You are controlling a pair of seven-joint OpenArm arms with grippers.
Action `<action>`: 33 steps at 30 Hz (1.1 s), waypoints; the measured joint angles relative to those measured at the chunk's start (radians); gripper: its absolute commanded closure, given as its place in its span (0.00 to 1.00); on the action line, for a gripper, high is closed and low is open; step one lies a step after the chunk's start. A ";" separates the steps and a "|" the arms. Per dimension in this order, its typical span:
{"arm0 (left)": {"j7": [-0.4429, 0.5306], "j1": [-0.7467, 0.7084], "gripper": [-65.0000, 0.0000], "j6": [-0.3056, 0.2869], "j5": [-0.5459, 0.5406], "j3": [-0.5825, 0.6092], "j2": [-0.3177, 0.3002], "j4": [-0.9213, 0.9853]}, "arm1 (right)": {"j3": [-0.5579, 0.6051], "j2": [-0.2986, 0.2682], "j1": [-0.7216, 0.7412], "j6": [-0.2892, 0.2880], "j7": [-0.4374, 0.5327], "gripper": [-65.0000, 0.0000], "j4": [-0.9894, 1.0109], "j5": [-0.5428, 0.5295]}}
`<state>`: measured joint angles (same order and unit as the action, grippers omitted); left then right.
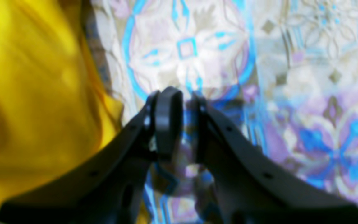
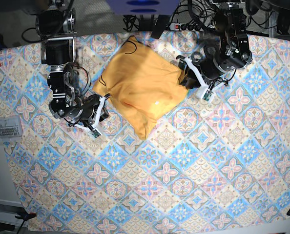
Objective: Fold the T-shirt properly
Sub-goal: 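Pull the left gripper's fabric toward the right gripper, folding the bundle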
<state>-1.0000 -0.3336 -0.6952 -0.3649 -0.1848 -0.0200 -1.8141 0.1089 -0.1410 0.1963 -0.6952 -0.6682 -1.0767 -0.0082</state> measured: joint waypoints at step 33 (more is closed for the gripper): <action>0.380 0.470 0.79 0.000 0.156 0.005 0.059 0.799 | 0.016 -0.029 -0.384 -0.001 -0.150 0.85 -0.457 0.001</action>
<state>-0.6205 0.1360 -0.6952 -0.2092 -0.1799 0.0391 -1.0153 0.1246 -0.1696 -0.1879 -0.6960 -0.8177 -1.5337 -0.0071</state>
